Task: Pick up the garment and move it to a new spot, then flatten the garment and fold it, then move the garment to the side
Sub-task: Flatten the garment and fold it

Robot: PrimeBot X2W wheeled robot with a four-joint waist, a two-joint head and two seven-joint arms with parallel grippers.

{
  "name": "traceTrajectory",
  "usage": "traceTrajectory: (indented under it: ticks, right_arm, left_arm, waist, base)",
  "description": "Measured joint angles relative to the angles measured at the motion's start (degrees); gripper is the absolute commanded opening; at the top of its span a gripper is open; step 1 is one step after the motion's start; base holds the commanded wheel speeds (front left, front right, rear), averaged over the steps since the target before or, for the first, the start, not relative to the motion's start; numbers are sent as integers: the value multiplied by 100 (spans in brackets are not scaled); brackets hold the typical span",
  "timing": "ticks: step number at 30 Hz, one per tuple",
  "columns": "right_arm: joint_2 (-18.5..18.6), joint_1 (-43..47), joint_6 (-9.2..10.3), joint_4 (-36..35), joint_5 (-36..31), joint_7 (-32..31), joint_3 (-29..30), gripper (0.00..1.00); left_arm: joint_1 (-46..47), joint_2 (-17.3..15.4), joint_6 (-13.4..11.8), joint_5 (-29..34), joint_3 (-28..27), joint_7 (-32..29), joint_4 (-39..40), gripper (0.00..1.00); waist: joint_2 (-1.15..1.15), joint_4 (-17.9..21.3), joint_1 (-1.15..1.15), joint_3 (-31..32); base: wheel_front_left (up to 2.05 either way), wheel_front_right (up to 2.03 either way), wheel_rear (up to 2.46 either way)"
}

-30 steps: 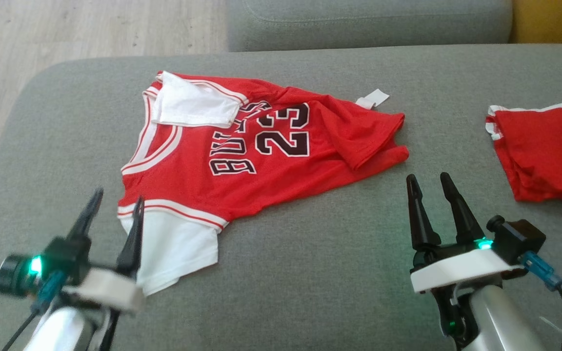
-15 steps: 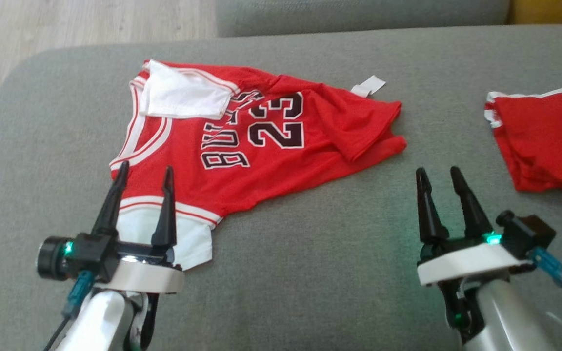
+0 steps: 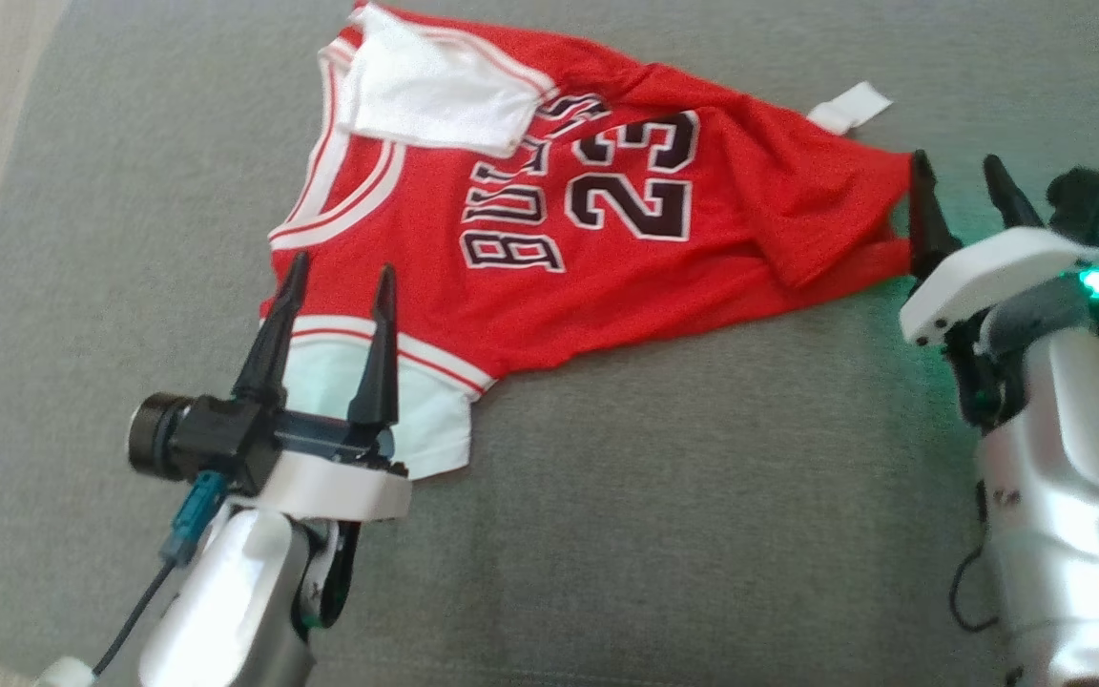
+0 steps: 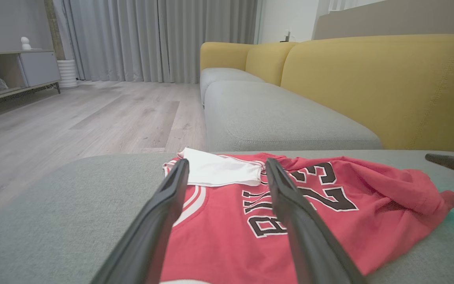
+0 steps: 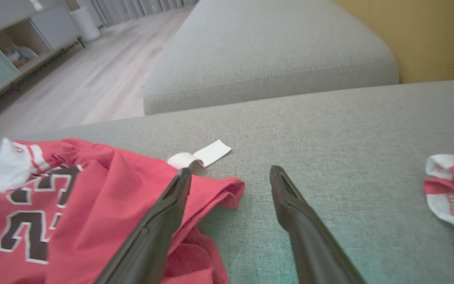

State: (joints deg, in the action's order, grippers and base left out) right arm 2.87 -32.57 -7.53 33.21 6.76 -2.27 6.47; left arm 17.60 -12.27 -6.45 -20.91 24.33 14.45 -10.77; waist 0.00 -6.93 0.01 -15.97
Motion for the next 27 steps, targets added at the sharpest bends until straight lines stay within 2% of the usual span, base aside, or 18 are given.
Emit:
traceTrajectory:
  ticks: [8,9,10,11,18,27]
  right_arm:
    - [12,-928,0,1341,-758,-588,747,100]
    - [13,-974,0,1472,-828,-602,778,78]
    - [13,-1052,0,1594,-1032,-600,888,14]
    - [23,-1101,0,1622,-1123,-566,925,0]
    - [89,-1444,0,1683,-1627,-5,1016,0]
    - [570,-2225,0,1593,-2071,177,458,0]
  left_arm:
    - [116,272,200,92,-49,1,-165,100]
    - [116,286,226,120,-64,1,-182,100]
    - [116,326,260,197,-109,1,-187,100]
    - [116,359,296,222,-151,1,-189,100]
    - [116,480,411,345,-265,1,-236,100]
    - [115,655,560,487,-398,1,-238,100]
  waist:
    - [0,-398,0,-301]
    - [0,-427,0,-321]
    - [0,-469,-1,-354]
    - [0,-483,-1,-366]
    - [0,-526,-1,-368]
    - [0,-603,-2,-374]
  base:
    - [0,0,0]
    - [0,0,0]
    - [0,0,0]
    - [0,0,0]
    - [0,0,0]
    - [0,0,0]
